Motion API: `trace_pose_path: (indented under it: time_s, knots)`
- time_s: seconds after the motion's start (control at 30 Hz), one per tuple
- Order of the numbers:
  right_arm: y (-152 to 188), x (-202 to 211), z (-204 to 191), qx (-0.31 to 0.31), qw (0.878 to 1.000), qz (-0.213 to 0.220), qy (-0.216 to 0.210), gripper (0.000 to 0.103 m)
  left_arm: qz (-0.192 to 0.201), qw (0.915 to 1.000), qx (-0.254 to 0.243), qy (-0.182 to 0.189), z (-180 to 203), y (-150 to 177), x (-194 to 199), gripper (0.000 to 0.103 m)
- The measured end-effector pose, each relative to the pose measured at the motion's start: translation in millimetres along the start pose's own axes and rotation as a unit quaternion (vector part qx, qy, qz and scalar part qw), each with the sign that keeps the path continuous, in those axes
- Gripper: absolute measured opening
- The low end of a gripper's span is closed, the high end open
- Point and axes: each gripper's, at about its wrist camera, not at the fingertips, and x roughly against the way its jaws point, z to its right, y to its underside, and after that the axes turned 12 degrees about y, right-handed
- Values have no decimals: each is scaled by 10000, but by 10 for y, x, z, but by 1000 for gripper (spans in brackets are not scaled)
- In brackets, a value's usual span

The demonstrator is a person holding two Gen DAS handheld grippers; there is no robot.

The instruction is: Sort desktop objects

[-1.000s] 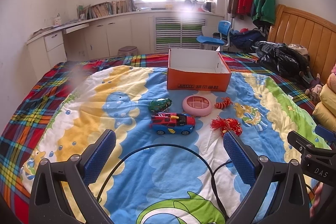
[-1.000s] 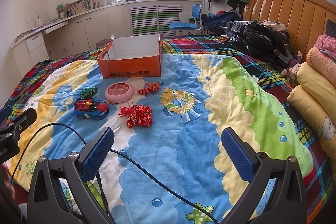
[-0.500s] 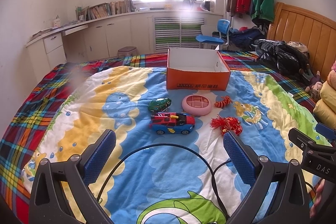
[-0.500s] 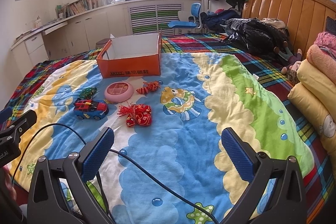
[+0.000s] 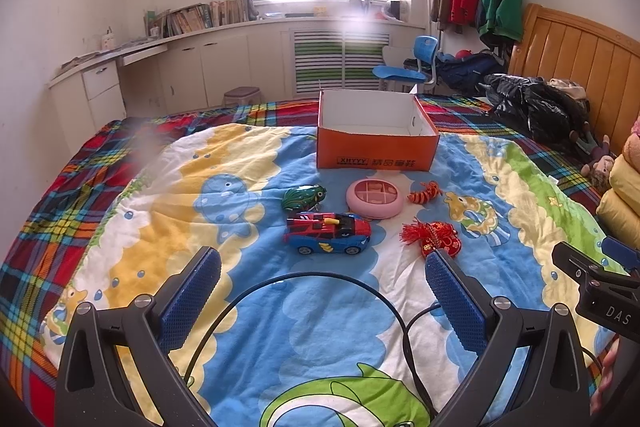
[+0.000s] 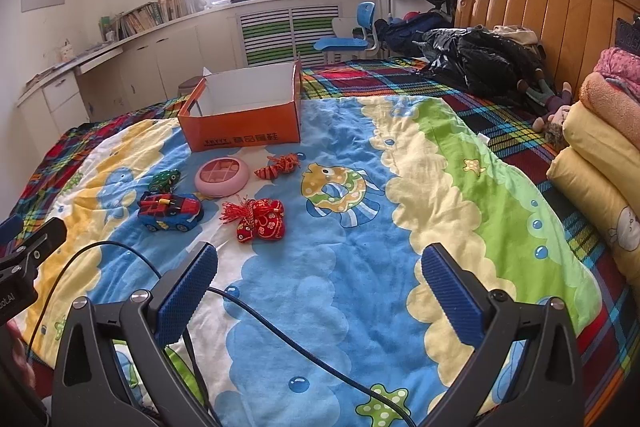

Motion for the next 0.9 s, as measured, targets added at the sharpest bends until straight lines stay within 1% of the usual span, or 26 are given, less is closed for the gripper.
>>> trace_pose_path:
  time_s: [0.2,0.33,0.53,0.6,0.67,0.7,0.77,0.8,0.83,0.9]
  knots:
    - [8,16,-55,136,9999,28,24,103,-23,9999,-103,-8,40,3,-7,103]
    - [7,-18,-57,153,9999,-39,29,103,-53,9999,-99,49,38,1,-15,103]
    - [-1,-33,2,37,9999,-95,62,103,-78,9996,140,253,-36,-15,-20,103]
    - [-14,-45,15,3,9999,-121,96,103,-70,9986,298,442,-90,-27,-22,103]
    - [-31,-70,29,-64,9997,-194,151,103,-28,9965,389,743,-132,-52,-33,103]
    - [-42,-77,36,-127,9997,-198,108,103,6,9965,370,752,-136,-72,-45,103]
    - [-91,-81,48,-304,9993,-143,-182,103,12,9968,318,738,-143,-142,-112,103]
    - [-128,-92,44,-402,9987,-120,-292,103,-49,9958,407,820,-166,-194,-168,103]
    - [-180,-113,36,-549,9977,-98,-373,103,-125,9928,582,1042,-204,-259,-232,103]
    - [-340,-208,9,-811,9951,-74,-560,103,-66,9823,995,1585,-289,-402,-356,103]
